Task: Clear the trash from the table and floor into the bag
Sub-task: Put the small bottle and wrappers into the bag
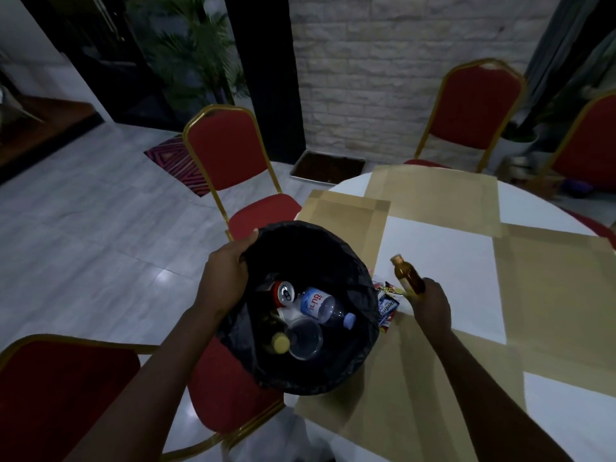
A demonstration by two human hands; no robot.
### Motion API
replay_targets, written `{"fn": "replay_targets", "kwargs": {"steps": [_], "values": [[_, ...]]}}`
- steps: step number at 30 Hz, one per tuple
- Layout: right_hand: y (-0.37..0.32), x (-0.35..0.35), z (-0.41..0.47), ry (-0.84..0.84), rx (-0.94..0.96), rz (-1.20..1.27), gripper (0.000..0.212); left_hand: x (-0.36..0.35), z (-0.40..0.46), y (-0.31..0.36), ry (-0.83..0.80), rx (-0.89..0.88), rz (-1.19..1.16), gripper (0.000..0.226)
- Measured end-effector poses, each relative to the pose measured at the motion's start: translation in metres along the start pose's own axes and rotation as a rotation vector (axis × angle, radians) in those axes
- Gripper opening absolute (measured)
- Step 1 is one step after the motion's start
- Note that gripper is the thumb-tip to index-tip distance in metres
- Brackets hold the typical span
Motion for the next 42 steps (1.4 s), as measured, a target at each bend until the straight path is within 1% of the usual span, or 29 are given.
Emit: {"fn": "replay_targets", "kwargs": {"steps": [1, 3, 5, 6, 10, 13, 17, 21, 22, 25, 28, 31, 33, 35, 37, 38, 40, 42], "values": [[-0.017, 0.01, -0.01, 0.042, 0.052, 0.038, 0.032, 0.0, 0.0, 0.0, 0.001, 0.001, -0.007, 0.058], [-0.055, 0.031, -0.033, 0.064, 0.16, 0.092, 0.029, 0.002, -0.001, 0.0, -0.004, 0.0, -0.017, 0.059], [-0.092, 0.045, -0.059, 0.008, 0.23, 0.127, 0.03, 0.003, -0.002, -0.001, -0.009, -0.011, -0.02, 0.058], [-0.112, 0.047, -0.076, -0.035, 0.258, 0.128, 0.034, 0.006, -0.003, -0.002, -0.011, -0.019, -0.024, 0.056], [-0.159, 0.02, -0.126, -0.21, 0.329, 0.041, 0.046, 0.011, -0.011, 0.007, -0.016, -0.031, -0.103, 0.049], [-0.173, -0.014, -0.152, -0.268, 0.361, -0.062, 0.049, 0.016, -0.02, 0.008, -0.014, -0.067, -0.133, 0.048], [-0.176, -0.054, -0.173, -0.287, 0.308, -0.175, 0.048, 0.022, -0.029, 0.004, 0.002, -0.072, -0.102, 0.051], [-0.178, -0.075, -0.185, -0.307, 0.246, -0.284, 0.055, 0.024, -0.036, -0.006, -0.011, -0.01, -0.1, 0.054], [-0.179, -0.076, -0.186, -0.317, 0.226, -0.298, 0.054, 0.024, -0.038, -0.009, -0.015, -0.004, -0.105, 0.055], [-0.183, -0.08, -0.187, -0.328, 0.215, -0.323, 0.036, 0.024, -0.044, -0.016, -0.023, -0.023, -0.118, 0.058], [-0.184, -0.083, -0.193, -0.305, 0.256, -0.293, 0.03, 0.023, -0.044, -0.023, -0.036, -0.058, -0.144, 0.06], [-0.184, -0.075, -0.203, -0.27, 0.317, -0.192, 0.038, 0.027, -0.046, -0.024, -0.026, -0.047, -0.143, 0.06], [-0.184, -0.061, -0.209, -0.169, 0.372, -0.107, 0.044, 0.031, -0.047, -0.022, -0.015, -0.044, -0.142, 0.056], [-0.181, -0.042, -0.208, 0.01, 0.398, -0.027, 0.043, 0.034, -0.047, -0.021, -0.007, -0.052, -0.142, 0.053], [-0.169, -0.023, -0.199, 0.172, 0.368, 0.043, 0.04, 0.036, -0.041, -0.02, 0.002, -0.052, -0.159, 0.051], [-0.161, -0.016, -0.194, 0.221, 0.346, 0.07, 0.04, 0.037, -0.039, -0.021, 0.008, -0.052, -0.162, 0.049], [-0.138, -0.009, -0.181, 0.273, 0.28, 0.101, 0.041, 0.041, -0.036, -0.027, 0.025, -0.046, -0.143, 0.049], [-0.104, -0.008, -0.161, 0.271, 0.163, 0.078, 0.049, 0.038, -0.028, -0.032, 0.021, -0.017, -0.122, 0.049]]}}
Point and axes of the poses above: each hand's wrist, its own z-axis towards the middle knuckle, its own x-axis out of the back of the hand, y = z × x, the point moved 3 cm from there along z, towards the middle knuckle, and after that the axes turned 6 degrees about -y, right-handed, at the moved point
